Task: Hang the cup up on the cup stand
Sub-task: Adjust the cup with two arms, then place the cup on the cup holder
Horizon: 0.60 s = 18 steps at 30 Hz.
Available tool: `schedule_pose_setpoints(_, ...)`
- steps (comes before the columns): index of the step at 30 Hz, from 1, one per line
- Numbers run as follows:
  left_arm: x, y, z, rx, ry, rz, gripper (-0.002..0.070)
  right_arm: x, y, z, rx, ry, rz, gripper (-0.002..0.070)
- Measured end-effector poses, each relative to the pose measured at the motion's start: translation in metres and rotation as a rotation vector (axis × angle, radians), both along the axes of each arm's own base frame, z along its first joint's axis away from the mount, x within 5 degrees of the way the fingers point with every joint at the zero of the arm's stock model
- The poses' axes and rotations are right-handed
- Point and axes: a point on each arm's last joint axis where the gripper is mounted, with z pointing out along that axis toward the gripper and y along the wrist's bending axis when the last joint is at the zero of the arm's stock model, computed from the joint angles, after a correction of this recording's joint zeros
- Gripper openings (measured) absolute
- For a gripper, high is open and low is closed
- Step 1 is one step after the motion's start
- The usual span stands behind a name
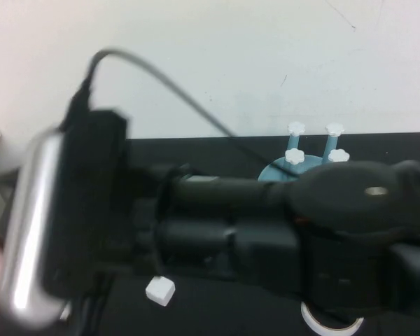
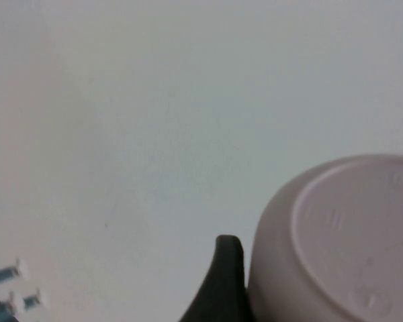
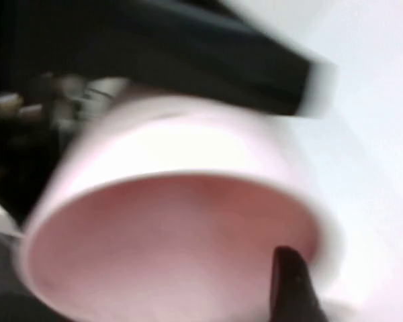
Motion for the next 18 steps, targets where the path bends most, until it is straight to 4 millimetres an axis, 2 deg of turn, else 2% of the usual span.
schedule_pose_setpoints(3, 0.001, 0.004, 0.000, 0.068, -0.022, 0.066, 0.0598, 0.001, -0.018, 0.007, 0.017, 0.054, -0.111, 0.0365)
schedule_pose_setpoints(6, 0.003, 0.007, 0.000, 0.133, -0.032, 0.130, 0.0598, -0.003, -0.037, 0.003, 0.024, 0.138, -0.178, 0.0365)
schedule_pose_setpoints(11, 0.015, 0.008, -0.003, 0.332, -0.031, 0.198, 0.0598, -0.020, -0.070, -0.030, -0.026, 0.281, -0.194, 0.0365)
schedule_pose_setpoints(14, 0.028, 0.005, -0.008, 0.594, -0.042, 0.224, 0.0598, -0.032, -0.093, -0.055, -0.060, 0.381, -0.218, 0.0345)
schedule_pose_setpoints(18, 0.048, -0.004, -0.015, 0.912, -0.077, 0.171, 0.0598, -0.050, -0.129, -0.084, -0.089, 0.504, -0.258, 0.0223)
